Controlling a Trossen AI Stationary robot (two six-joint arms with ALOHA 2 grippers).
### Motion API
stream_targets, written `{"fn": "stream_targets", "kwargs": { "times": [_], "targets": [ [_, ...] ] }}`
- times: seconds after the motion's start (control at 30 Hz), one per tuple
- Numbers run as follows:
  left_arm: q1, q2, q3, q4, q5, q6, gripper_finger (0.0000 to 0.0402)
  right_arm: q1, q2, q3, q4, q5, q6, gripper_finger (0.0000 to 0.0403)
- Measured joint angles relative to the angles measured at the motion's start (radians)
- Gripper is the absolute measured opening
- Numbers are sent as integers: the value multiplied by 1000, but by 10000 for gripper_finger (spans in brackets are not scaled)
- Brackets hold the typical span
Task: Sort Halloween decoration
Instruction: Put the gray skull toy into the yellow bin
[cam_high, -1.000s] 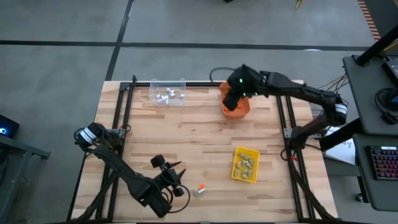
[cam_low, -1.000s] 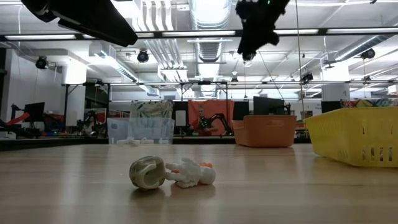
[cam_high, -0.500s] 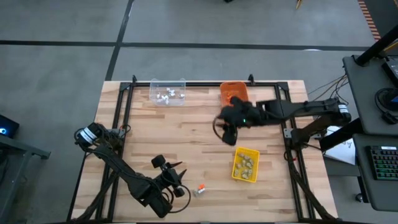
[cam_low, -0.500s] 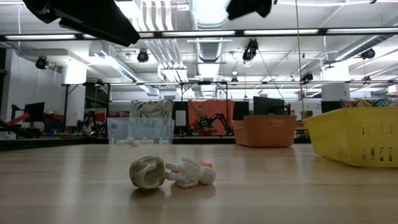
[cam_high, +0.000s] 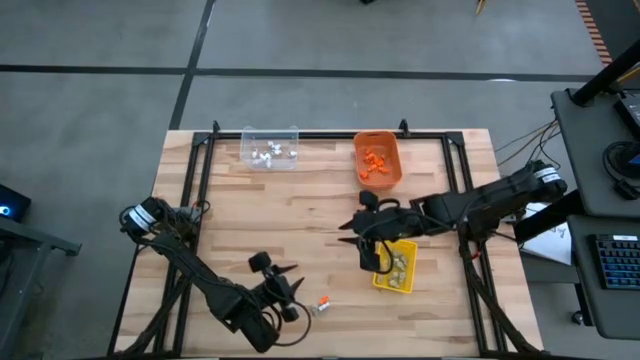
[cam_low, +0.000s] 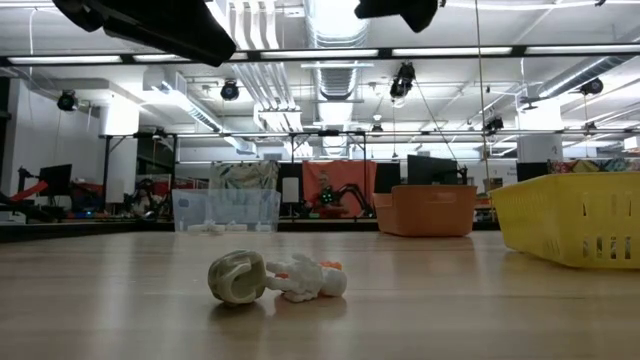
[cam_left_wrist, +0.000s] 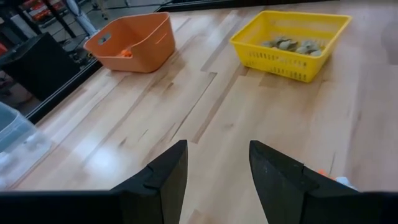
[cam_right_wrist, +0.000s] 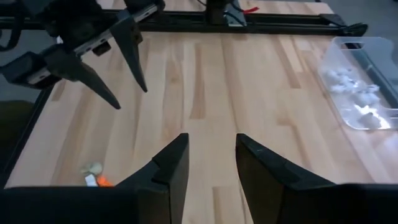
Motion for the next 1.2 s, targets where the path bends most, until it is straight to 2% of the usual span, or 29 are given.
{"fn": "stream_targets", "kwargs": {
  "times": [0.13, 0.47, 0.7, 0.9, 1.2],
  "targets": [
    [3, 0, 0, 28, 30, 42, 155, 3, 0, -63, 82, -1, 0, 127],
    [14, 0, 0, 34, 198, 68, 155, 3, -2, -143, 154, -5, -66, 121],
    [15, -1, 0, 62, 208, 68, 155, 5, -2, -212, 223, -88, -105, 126],
    [16, 0, 0, 118, 208, 68, 155, 7, -2, -270, 279, -89, -125, 126],
    [16, 36, 0, 195, 208, 96, 155, 7, -2, -274, 284, -89, -109, 114]
  ]
}}
